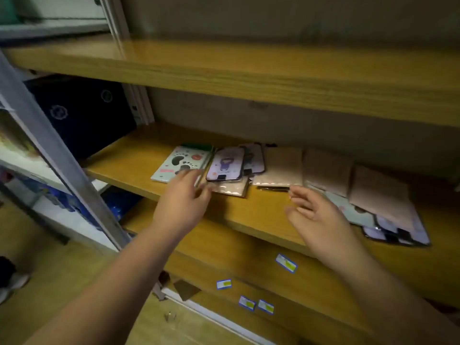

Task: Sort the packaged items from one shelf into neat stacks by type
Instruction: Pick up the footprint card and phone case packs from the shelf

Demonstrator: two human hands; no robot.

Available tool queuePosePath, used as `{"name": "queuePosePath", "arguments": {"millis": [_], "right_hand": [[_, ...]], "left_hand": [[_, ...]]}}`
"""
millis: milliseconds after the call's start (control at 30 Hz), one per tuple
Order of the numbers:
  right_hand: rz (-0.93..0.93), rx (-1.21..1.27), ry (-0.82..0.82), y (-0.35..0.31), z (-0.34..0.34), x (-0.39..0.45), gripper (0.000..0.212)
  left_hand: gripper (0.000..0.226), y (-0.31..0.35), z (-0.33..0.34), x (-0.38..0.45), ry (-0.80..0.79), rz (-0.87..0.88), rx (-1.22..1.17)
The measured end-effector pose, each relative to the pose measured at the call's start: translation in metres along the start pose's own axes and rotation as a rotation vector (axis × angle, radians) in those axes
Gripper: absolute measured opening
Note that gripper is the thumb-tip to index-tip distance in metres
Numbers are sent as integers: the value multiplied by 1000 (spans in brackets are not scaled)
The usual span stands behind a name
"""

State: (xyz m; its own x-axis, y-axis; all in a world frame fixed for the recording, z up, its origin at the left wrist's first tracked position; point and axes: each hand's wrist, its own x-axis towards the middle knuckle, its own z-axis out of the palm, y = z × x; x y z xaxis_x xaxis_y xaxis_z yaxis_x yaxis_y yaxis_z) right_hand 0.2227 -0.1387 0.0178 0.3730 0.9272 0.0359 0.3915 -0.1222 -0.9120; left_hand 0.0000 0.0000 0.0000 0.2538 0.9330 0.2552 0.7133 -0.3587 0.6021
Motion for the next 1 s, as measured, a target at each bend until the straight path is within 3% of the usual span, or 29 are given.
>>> {"name": "queuePosePath", "arguments": {"millis": [100, 200, 333, 533, 700, 867, 1000], "right_hand": [[7, 24, -2, 2, 20, 18, 48], [6, -11, 10, 4, 35, 30, 47], [6, -90, 10, 5, 48, 42, 49], [-13, -99, 47, 0, 54, 53, 47], [-17, -117, 76, -11, 62, 71, 45], [3, -331, 47, -31, 75, 101, 41], [101, -536, 49, -39, 83, 117, 43]], "left_hand": [[58, -40, -15, 47, 91, -42, 314], [77, -72, -25, 73, -127, -169, 600], [89, -83, -21, 82, -116, -98, 625], [99, -82, -34, 96, -72, -153, 376], [63, -85, -42, 100, -11, -235, -138], [36, -84, -50, 83, -12, -251, -569], [37, -80, -53, 70, -16, -311, -808]]}}
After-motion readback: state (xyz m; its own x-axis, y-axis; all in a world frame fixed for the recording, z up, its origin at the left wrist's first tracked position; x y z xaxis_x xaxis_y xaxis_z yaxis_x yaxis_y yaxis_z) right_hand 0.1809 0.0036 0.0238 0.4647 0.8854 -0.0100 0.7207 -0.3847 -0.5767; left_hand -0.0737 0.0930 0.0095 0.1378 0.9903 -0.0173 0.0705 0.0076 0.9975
